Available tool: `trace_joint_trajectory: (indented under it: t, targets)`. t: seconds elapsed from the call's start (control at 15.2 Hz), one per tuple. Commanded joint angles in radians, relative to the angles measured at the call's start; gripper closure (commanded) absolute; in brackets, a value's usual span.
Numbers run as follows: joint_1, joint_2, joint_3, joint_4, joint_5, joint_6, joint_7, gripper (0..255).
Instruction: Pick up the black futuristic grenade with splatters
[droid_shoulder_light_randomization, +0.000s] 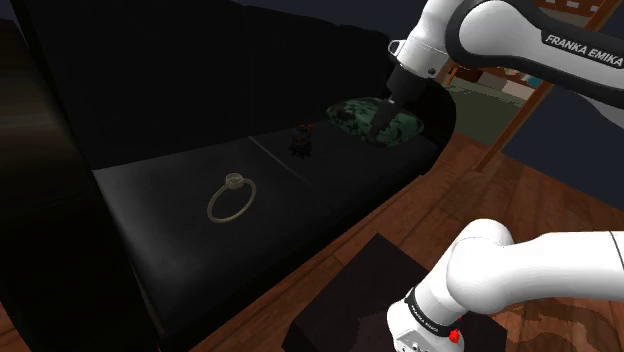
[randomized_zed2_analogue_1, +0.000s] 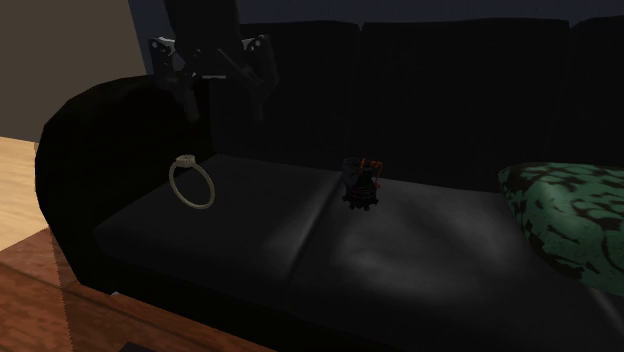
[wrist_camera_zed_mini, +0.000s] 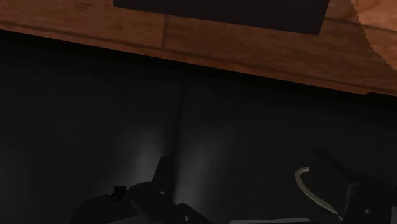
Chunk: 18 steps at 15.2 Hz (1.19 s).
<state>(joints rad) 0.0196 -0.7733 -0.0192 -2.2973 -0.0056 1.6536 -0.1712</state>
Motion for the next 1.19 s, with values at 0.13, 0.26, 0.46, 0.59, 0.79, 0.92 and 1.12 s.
trace_joint_trajectory:
  t: [0.13, 0.26, 0.46, 0.59, 0.79, 0.92, 1.12]
  targets:
    - [-0.006, 0.075, -0.009, 0.025, -0.004, 0.041, -0.001, 0]
    - [-0.012, 0.151, -0.019, 0.056, -0.007, 0.078, -0.002, 0]
    - [-0.02, 0.267, -0.033, 0.111, -0.01, 0.126, -0.004, 0]
    - [-0.025, 0.345, -0.043, 0.153, -0.01, 0.152, -0.006, 0]
    - [-0.032, 0.463, -0.058, 0.226, -0.007, 0.184, -0.009, 0]
    - [-0.037, 0.542, -0.067, 0.281, -0.003, 0.199, -0.012, 0]
    - [-0.045, 0.662, -0.081, 0.373, 0.006, 0.213, -0.017, 0]
